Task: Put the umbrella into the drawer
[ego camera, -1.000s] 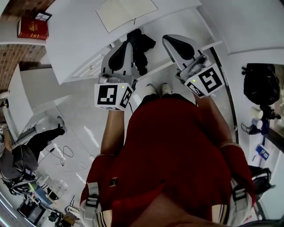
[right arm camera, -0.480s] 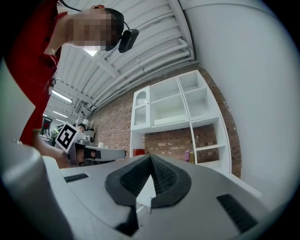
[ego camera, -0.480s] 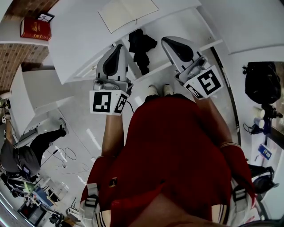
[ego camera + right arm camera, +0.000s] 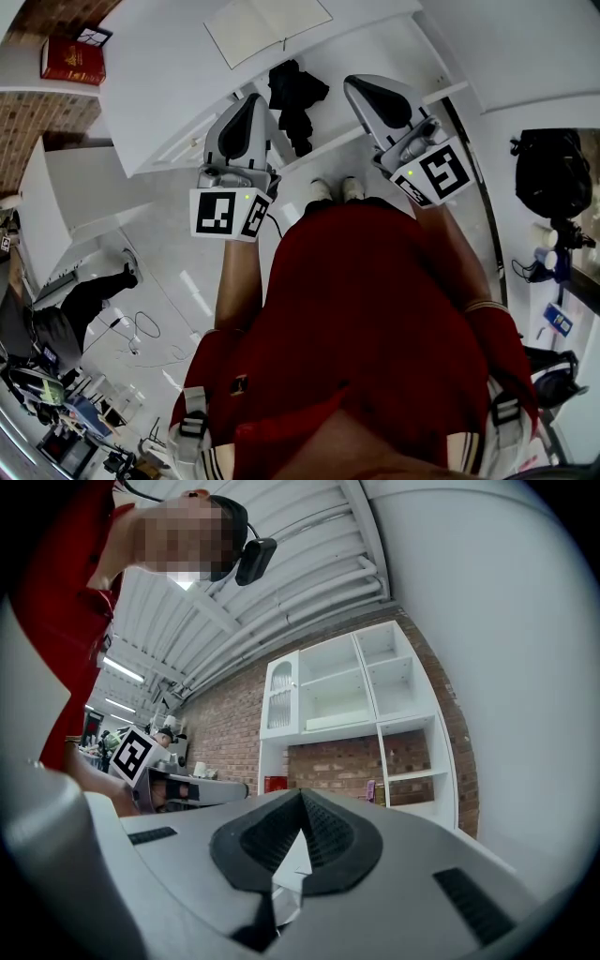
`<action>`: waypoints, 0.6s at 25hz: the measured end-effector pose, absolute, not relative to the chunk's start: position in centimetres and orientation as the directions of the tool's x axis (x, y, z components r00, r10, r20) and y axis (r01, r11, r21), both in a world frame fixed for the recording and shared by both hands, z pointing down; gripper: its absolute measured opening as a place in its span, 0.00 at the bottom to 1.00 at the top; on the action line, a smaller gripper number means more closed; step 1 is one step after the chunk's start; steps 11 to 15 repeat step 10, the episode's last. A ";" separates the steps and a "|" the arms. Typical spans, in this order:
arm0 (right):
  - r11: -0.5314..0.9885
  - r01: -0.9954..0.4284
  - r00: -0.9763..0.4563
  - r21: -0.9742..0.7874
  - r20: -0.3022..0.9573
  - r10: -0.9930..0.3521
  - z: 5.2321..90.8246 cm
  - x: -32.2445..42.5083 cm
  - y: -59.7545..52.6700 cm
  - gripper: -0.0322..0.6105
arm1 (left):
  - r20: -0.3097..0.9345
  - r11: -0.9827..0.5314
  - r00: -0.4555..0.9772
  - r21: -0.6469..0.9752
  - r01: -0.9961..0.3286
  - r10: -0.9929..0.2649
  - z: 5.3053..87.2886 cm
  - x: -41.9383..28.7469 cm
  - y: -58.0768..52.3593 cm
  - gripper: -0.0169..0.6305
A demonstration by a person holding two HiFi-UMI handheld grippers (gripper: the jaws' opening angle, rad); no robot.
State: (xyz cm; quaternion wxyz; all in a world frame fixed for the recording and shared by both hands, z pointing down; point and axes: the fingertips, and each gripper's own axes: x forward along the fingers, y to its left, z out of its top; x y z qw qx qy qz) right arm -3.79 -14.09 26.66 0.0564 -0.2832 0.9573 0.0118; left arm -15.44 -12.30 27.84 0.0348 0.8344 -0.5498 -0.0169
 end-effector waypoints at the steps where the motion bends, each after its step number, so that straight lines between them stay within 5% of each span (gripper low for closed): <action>1: 0.840 -0.543 -0.834 -0.010 -0.115 -0.540 26.7 -3.8 -14.1 0.05 | 0.012 -0.392 0.394 0.076 -0.917 -0.919 27.9 -15.4 -12.3 0.04; 15: 0.843 -0.537 -0.838 -0.010 -0.108 -0.535 27.0 -3.3 -14.4 0.05 | 0.034 -0.386 0.390 0.075 -0.919 -0.920 28.4 -15.0 -12.4 0.04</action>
